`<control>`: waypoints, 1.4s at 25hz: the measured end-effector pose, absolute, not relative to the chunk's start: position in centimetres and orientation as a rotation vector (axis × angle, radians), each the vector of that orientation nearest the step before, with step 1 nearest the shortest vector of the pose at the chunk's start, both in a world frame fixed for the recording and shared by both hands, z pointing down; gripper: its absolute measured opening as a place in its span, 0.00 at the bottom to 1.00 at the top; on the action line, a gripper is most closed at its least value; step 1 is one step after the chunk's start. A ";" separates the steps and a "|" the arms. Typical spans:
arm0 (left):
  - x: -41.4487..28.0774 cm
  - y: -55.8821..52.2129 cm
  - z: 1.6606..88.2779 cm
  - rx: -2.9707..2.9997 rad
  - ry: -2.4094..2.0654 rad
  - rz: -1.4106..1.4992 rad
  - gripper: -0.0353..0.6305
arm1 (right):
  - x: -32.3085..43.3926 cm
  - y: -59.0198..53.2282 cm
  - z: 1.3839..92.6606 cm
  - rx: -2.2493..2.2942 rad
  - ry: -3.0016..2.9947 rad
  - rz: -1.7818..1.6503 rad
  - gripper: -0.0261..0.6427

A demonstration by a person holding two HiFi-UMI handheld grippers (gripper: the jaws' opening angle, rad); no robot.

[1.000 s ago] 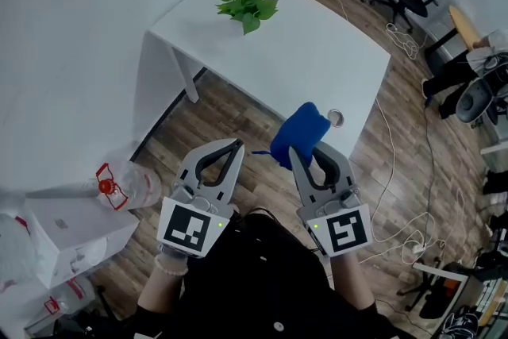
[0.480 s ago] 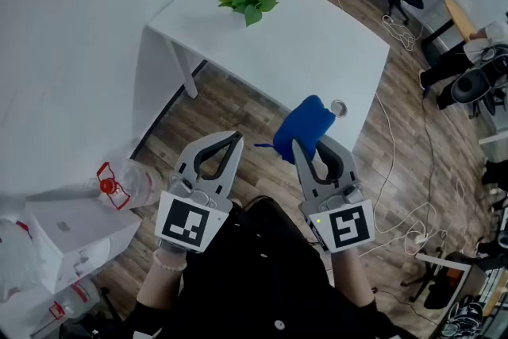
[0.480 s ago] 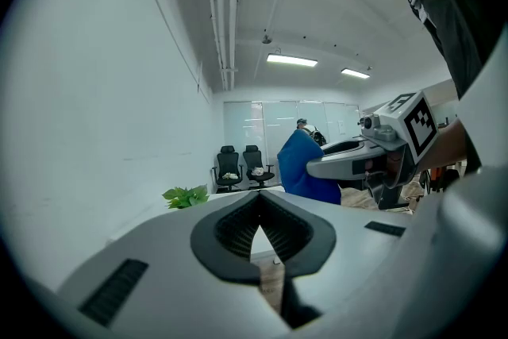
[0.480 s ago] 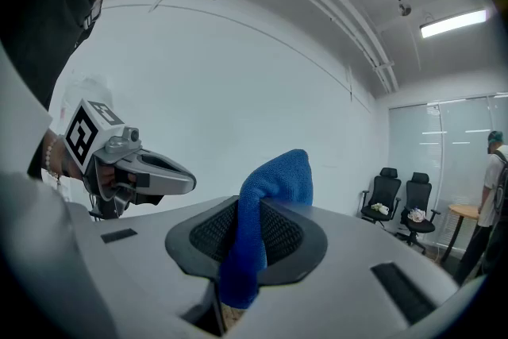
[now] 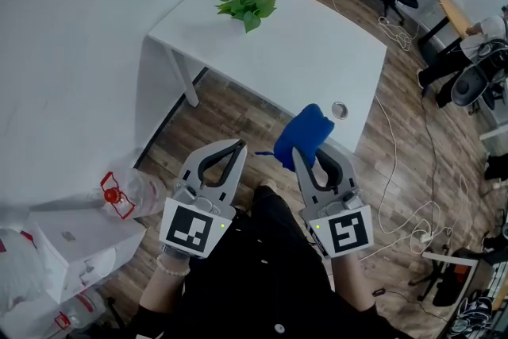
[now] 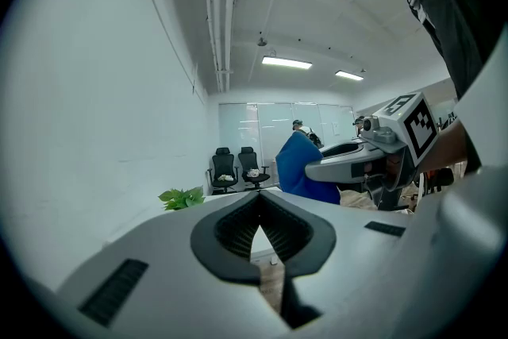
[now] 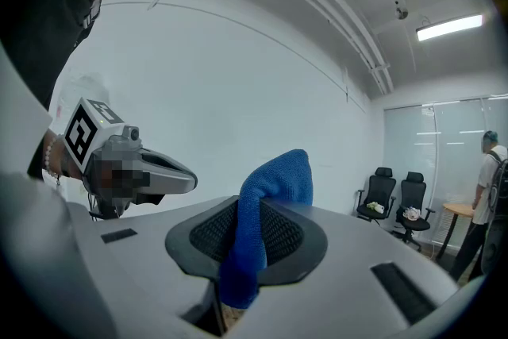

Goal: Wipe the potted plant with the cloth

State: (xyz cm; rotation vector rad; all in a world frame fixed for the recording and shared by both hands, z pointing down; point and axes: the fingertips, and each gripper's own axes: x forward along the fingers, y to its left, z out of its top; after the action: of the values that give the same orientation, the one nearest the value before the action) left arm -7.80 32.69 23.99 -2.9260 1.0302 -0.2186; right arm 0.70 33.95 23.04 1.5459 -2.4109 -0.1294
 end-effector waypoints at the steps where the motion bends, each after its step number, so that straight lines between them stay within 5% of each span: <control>1: -7.8 32.7 24.0 -2.926 1.031 -0.216 0.07 | 0.7 33.9 23.0 1.547 -2.411 -0.130 0.18; 35: -2.3 16.5 24.9 -2.891 1.225 -0.292 0.07 | 6.1 16.2 24.4 1.368 -2.518 -0.067 0.18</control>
State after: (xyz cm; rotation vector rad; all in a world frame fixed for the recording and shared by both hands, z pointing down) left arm -2.33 16.46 24.90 -2.8905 1.2247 -0.2921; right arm 6.08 16.21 24.36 1.3684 -2.5183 -0.0674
